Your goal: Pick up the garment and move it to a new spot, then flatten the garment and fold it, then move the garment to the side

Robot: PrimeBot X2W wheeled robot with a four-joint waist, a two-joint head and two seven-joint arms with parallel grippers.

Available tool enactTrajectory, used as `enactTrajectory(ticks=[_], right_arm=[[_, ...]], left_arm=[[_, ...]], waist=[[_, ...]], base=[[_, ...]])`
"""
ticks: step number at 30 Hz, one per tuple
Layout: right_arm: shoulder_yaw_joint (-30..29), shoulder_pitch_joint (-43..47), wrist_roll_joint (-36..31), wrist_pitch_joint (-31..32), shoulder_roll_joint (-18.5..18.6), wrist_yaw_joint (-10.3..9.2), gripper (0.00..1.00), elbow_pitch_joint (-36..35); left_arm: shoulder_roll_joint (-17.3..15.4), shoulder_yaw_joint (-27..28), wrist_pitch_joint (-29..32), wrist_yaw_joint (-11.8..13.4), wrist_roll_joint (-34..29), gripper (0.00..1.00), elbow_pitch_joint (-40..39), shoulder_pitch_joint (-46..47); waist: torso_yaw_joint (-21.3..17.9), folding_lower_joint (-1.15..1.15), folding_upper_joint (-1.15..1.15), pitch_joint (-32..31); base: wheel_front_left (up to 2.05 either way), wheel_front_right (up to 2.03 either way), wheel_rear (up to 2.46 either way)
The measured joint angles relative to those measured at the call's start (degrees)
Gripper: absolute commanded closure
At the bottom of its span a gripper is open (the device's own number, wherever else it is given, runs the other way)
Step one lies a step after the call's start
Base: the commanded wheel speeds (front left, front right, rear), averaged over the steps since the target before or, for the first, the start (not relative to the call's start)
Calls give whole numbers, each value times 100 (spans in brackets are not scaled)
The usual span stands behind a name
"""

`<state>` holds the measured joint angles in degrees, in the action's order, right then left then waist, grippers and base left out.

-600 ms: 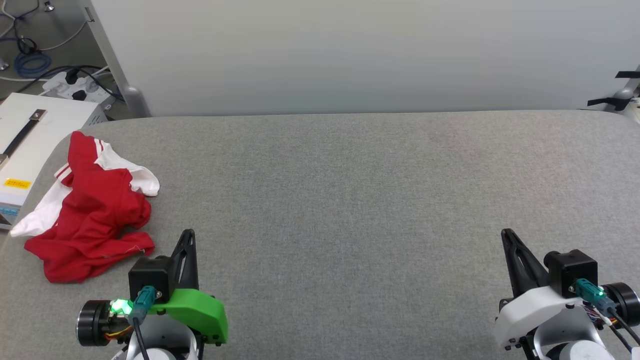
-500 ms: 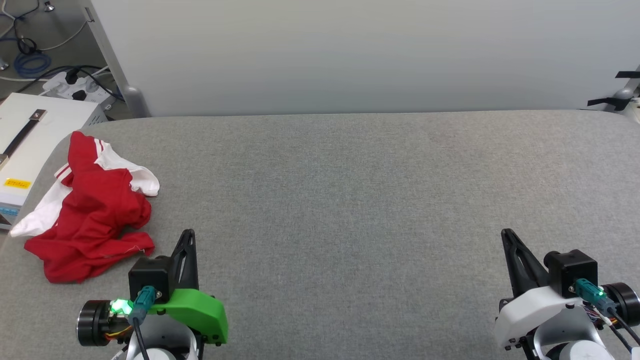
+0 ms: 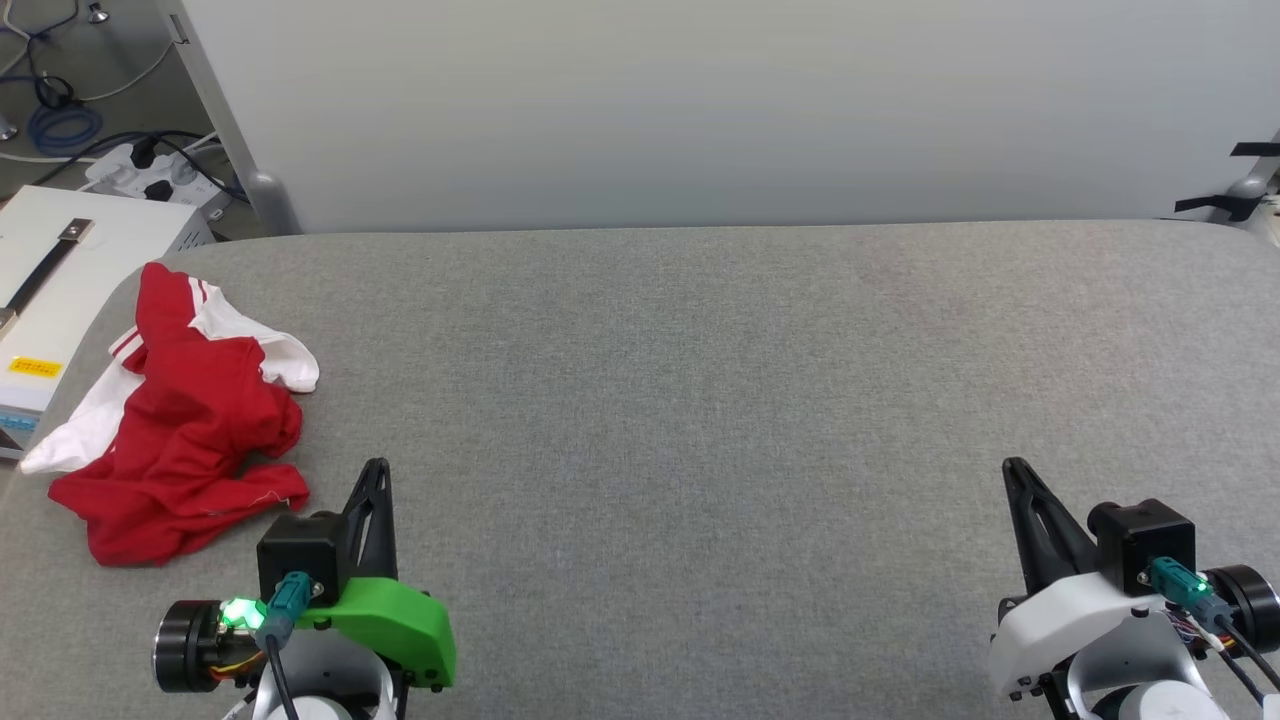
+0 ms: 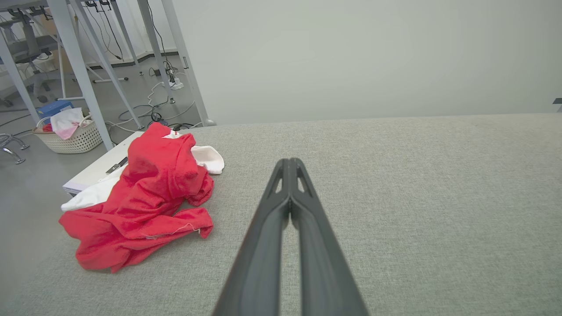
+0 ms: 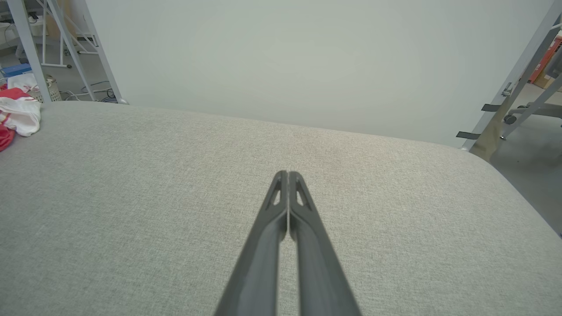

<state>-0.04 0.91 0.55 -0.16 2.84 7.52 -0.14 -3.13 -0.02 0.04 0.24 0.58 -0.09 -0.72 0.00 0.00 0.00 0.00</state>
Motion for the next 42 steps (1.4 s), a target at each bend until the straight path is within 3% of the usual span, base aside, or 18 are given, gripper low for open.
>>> enactTrajectory(ticks=[23, 24, 42], right_arm=[[1, 0, 0, 0, 0, 0, 100, 0], [1, 2, 2, 0, 0, 0, 0, 0], [-123, 5, 119, -119, -1, 0, 0, -32]], left_arm=[[0, 2, 0, -1, 0, 100, 0, 0], [-1, 2, 0, 0, 1, 0, 0, -1], [-2, -60, -129, 109, 25, 0, -20, -3]], waist=[[0, 0, 0, 0], [0, 0, 0, 0], [4, 0, 0, 14]], base=[[0, 0, 0], [0, 0, 0], [0, 0, 0]])
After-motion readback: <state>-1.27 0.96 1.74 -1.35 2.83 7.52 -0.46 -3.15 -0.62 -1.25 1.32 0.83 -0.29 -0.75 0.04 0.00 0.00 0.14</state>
